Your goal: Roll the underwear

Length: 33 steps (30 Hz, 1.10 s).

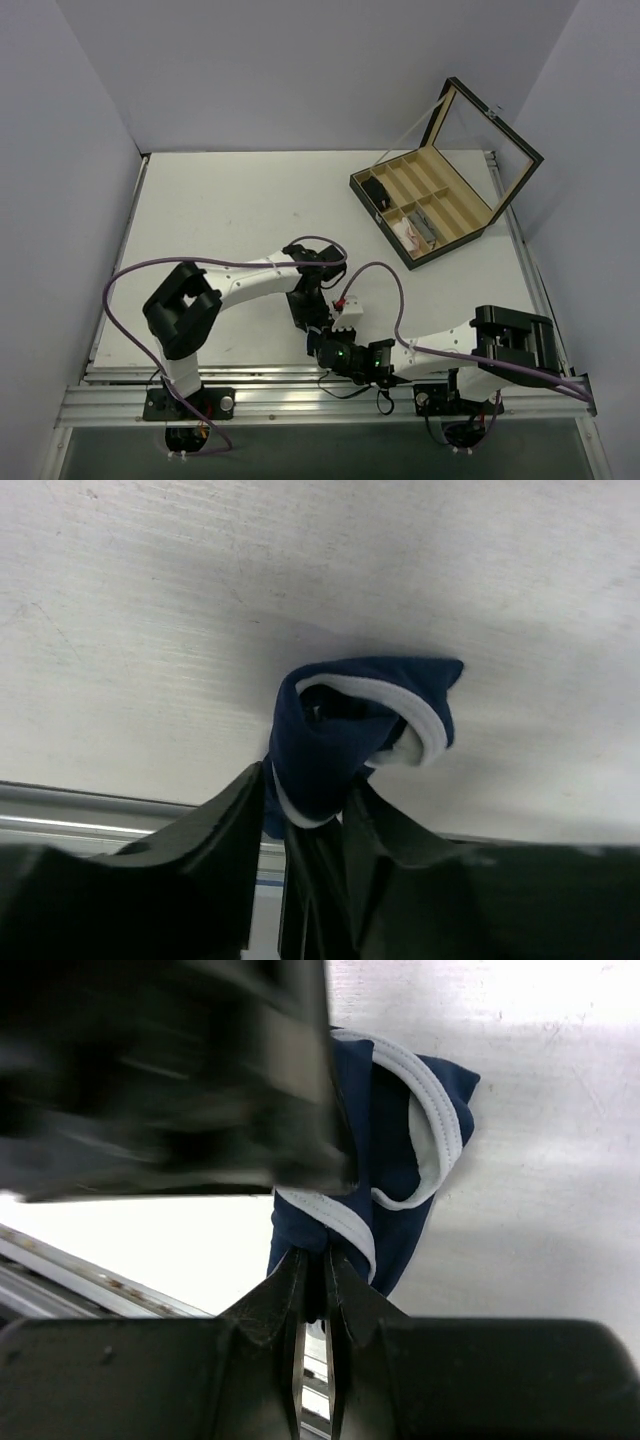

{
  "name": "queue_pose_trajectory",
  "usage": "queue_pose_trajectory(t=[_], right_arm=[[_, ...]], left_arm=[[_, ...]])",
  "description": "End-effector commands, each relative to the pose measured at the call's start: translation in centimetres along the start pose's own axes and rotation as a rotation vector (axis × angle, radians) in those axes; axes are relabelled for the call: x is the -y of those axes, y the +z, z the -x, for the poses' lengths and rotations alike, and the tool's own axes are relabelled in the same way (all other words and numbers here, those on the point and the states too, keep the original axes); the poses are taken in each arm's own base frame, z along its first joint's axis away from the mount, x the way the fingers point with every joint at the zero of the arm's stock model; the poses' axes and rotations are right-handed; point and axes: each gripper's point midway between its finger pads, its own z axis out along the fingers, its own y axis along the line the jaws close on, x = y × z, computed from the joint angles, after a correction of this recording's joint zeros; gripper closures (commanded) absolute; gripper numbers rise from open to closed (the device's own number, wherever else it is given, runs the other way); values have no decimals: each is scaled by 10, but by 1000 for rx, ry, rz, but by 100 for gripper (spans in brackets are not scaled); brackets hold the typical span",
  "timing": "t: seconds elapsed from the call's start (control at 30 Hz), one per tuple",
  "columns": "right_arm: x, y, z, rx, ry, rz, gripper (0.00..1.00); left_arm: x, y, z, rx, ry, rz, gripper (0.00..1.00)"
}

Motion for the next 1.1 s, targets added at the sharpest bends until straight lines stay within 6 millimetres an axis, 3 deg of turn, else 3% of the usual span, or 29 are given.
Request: queue_pose_trajectory(t=[0.0, 0.23, 0.43, 0.67, 1.07], right_arm=[[61, -7, -49, -149, -33, -114, 100], [66, -12, -49, -142, 28, -81, 100], [70, -13, -51, -151, 46, -78, 100], [75, -15, -56, -164, 76, -64, 100], [73, -20, -59, -160, 136, 33, 100]], left_arm=[[10, -31, 15, 37, -22, -154, 55], [4, -46, 18, 52, 6, -252, 44], [-5, -39, 8, 38, 6, -294, 45], [12, -38, 2, 16, 31, -427, 51], [13, -4, -15, -71, 53, -426, 52]])
